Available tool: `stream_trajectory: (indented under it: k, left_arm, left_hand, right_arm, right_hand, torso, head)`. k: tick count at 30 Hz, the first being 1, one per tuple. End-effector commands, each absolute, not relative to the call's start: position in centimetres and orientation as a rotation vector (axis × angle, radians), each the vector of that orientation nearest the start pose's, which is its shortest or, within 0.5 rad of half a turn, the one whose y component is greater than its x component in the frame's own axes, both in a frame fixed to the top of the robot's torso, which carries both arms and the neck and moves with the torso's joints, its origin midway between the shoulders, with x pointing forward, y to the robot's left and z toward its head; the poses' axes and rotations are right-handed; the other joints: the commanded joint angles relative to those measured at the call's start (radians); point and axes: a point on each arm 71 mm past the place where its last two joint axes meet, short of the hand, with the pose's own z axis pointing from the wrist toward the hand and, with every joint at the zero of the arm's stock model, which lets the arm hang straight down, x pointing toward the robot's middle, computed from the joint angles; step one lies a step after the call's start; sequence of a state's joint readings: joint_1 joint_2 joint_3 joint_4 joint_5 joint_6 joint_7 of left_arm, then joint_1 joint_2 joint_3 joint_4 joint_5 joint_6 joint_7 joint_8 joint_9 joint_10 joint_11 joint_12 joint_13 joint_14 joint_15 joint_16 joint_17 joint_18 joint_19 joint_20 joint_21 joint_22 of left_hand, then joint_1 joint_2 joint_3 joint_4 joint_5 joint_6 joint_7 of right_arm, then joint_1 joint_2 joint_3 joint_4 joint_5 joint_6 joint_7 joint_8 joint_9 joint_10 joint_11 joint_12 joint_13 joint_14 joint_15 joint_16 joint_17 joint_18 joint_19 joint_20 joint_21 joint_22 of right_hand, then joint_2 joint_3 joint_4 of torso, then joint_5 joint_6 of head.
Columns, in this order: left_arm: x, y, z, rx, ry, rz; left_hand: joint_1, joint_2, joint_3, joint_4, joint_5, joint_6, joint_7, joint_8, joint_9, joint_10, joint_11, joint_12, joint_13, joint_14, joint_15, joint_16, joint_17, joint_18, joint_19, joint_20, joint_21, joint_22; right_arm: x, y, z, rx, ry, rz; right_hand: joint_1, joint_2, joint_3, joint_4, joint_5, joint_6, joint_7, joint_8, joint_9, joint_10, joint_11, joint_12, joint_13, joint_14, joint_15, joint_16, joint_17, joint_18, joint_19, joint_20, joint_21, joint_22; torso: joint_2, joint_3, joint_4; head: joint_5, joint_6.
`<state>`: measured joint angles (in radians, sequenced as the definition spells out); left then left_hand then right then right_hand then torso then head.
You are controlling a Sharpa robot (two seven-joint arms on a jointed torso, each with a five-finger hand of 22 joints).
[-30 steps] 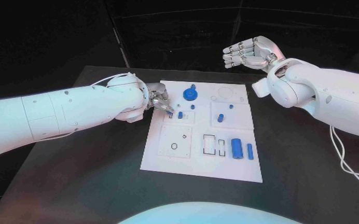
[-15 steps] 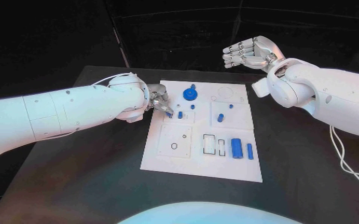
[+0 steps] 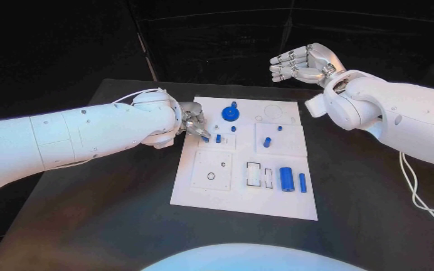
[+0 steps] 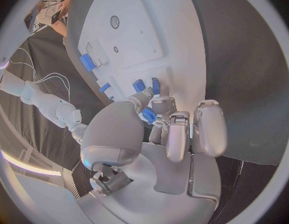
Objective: Assemble the parts on the task board
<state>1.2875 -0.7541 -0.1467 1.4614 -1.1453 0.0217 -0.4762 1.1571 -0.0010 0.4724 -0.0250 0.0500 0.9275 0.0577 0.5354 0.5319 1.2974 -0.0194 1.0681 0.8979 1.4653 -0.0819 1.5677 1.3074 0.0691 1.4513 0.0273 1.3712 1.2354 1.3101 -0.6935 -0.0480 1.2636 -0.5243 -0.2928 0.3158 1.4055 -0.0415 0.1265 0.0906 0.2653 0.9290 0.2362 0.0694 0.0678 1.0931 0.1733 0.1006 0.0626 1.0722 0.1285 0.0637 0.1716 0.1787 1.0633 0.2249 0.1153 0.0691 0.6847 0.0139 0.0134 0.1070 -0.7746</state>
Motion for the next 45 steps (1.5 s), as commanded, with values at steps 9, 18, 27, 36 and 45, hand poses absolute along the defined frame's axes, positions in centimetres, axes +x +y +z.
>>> stream_trajectory:
  k: [9, 18, 27, 36, 45]
  left_arm:
    - [49.32, 19.34, -21.86, -0.099, 2.187, -0.379]
    - [49.34, 19.32, -21.89, -0.103, 2.191, -0.382]
    - [49.21, 19.32, -22.15, -0.078, 2.232, -0.358]
    - [49.10, 19.22, -22.36, -0.052, 2.267, -0.346]
    - [49.22, 19.30, -22.36, -0.069, 2.261, -0.355]
  left_hand:
    - [0.007, 0.001, 0.103, -0.095, 0.004, 0.005, -0.004, 0.006, 0.002, 0.009, -0.003, 0.003, 0.002, 0.106, 0.000, 0.003, 0.263, -0.001, 0.006, 0.000, 0.004, 0.001]
    - [0.007, 0.001, 0.105, -0.094, 0.004, 0.006, -0.005, 0.007, 0.002, 0.010, -0.003, 0.003, 0.002, 0.106, 0.000, 0.003, 0.263, -0.001, 0.006, 0.000, 0.004, 0.001]
    - [0.008, -0.005, 0.118, -0.098, 0.005, 0.008, -0.005, 0.009, 0.004, 0.012, -0.004, 0.001, 0.001, 0.106, -0.001, 0.003, 0.263, -0.001, 0.006, -0.001, 0.004, 0.000]
    - [-0.008, -0.029, 0.142, -0.096, 0.030, 0.017, -0.009, 0.019, 0.009, 0.016, -0.007, -0.005, -0.006, 0.106, -0.002, 0.003, 0.263, -0.001, 0.008, -0.002, 0.005, 0.004]
    - [-0.027, -0.047, 0.148, -0.089, 0.063, 0.022, -0.013, 0.026, 0.014, 0.021, -0.010, -0.007, -0.008, 0.106, -0.005, 0.003, 0.263, -0.001, 0.009, -0.004, 0.006, 0.005]
  right_arm:
    - [54.82, -19.82, -13.33, 0.504, 1.474, 1.292]
    - [54.84, -19.79, -13.34, 0.503, 1.475, 1.292]
    - [54.86, -19.78, -13.37, 0.503, 1.478, 1.293]
    - [54.87, -19.80, -13.42, 0.504, 1.484, 1.294]
    - [54.85, -19.77, -13.45, 0.503, 1.490, 1.297]
  right_hand:
    - [0.008, 0.003, -0.002, -0.006, 0.004, -0.006, 0.001, -0.003, -0.001, -0.008, -0.002, 0.003, 0.000, 0.008, 0.002, 0.005, -0.001, 0.004, 0.000, 0.008, -0.007, 0.001]
    - [0.008, 0.003, -0.002, -0.006, 0.004, -0.006, 0.001, -0.003, -0.001, -0.008, -0.002, 0.003, 0.000, 0.008, 0.002, 0.005, -0.001, 0.004, 0.000, 0.008, -0.007, 0.001]
    - [0.008, 0.003, -0.002, -0.006, 0.004, -0.006, 0.001, -0.003, -0.001, -0.008, -0.002, 0.003, 0.000, 0.008, 0.002, 0.005, -0.001, 0.004, 0.000, 0.008, -0.007, 0.001]
    - [0.007, 0.004, -0.002, -0.005, 0.004, -0.005, 0.001, -0.003, 0.000, -0.008, -0.002, 0.004, 0.000, 0.009, 0.002, 0.006, -0.003, 0.004, 0.001, 0.008, -0.007, 0.001]
    - [0.007, 0.004, -0.002, -0.005, 0.004, -0.005, 0.001, -0.003, 0.000, -0.008, -0.002, 0.004, 0.000, 0.009, 0.002, 0.006, -0.003, 0.004, 0.001, 0.008, -0.007, 0.001]
  torso:
    - [0.001, 0.0003, -0.0013]
    - [0.000, 0.0003, -0.0011]
    - [0.000, 0.0000, -0.0009]
    - [0.000, 0.0000, -0.0003]
    - [0.000, 0.0003, -0.0002]
  head:
    - [0.000, 0.000]
    - [-0.001, -0.002]
    - [-0.003, -0.003]
    - [-0.002, -0.004]
    - [-0.002, -0.004]
